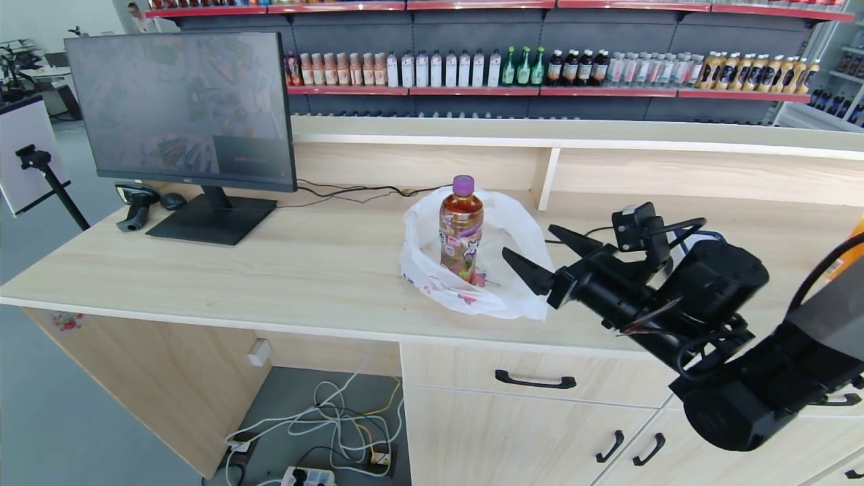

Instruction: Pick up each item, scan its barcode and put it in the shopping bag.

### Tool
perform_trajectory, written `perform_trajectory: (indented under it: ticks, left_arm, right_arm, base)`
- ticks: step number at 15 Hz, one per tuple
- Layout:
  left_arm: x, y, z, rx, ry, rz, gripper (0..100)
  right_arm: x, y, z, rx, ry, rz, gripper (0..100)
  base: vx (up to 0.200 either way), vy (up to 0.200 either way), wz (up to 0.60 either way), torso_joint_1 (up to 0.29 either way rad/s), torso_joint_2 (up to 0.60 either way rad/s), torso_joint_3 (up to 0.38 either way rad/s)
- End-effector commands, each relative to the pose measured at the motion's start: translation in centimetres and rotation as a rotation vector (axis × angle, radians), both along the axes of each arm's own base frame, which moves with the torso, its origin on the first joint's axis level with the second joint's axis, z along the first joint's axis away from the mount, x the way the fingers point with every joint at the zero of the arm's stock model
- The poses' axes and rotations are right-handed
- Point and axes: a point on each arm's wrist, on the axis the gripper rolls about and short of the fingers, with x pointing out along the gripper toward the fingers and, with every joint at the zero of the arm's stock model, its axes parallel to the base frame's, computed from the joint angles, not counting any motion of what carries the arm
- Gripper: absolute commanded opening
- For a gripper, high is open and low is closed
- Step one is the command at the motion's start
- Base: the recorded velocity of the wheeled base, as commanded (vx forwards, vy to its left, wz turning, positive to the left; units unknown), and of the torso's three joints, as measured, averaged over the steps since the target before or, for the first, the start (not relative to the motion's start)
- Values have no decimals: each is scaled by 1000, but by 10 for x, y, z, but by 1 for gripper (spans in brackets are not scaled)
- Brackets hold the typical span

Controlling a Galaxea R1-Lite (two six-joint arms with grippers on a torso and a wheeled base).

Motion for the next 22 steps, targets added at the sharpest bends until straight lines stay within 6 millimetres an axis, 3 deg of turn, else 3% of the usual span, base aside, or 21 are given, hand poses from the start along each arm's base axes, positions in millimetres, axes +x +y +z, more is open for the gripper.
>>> perform_trajectory:
  ticks: [1,2,6,12,14,19,22]
  left_arm:
    - [0,0,0,0,1,2,100]
    - [0,0,0,0,1,1,100]
    - [0,0,0,0,1,-1,100]
    - [0,0,0,1,1,-1,100]
    - [0,0,0,1,1,-1,100]
    - [0,0,0,0,1,-1,100]
    - [0,0,0,0,1,-1,100]
  right_arm:
    - [-71,-31,14,-57,3,-26,100]
    - [-98,-43,11,-97,8,-32,100]
    - [-160,-79,8,-80,30,-173,100]
    - [-195,-93,27,-23,-43,-247,100]
    - [-220,-103,21,-74,9,-247,100]
    - [-306,-136,-15,-184,82,-302,100]
    - [-326,-143,-13,-243,191,-500,100]
  base:
    - [0,0,0,0,0,0]
    - [0,0,0,0,0,0]
    - [0,0,0,0,0,0]
    - [0,0,0,0,0,0]
    - [0,0,0,0,0,0]
    - [0,0,0,0,0,0]
    - [0,0,0,0,0,0]
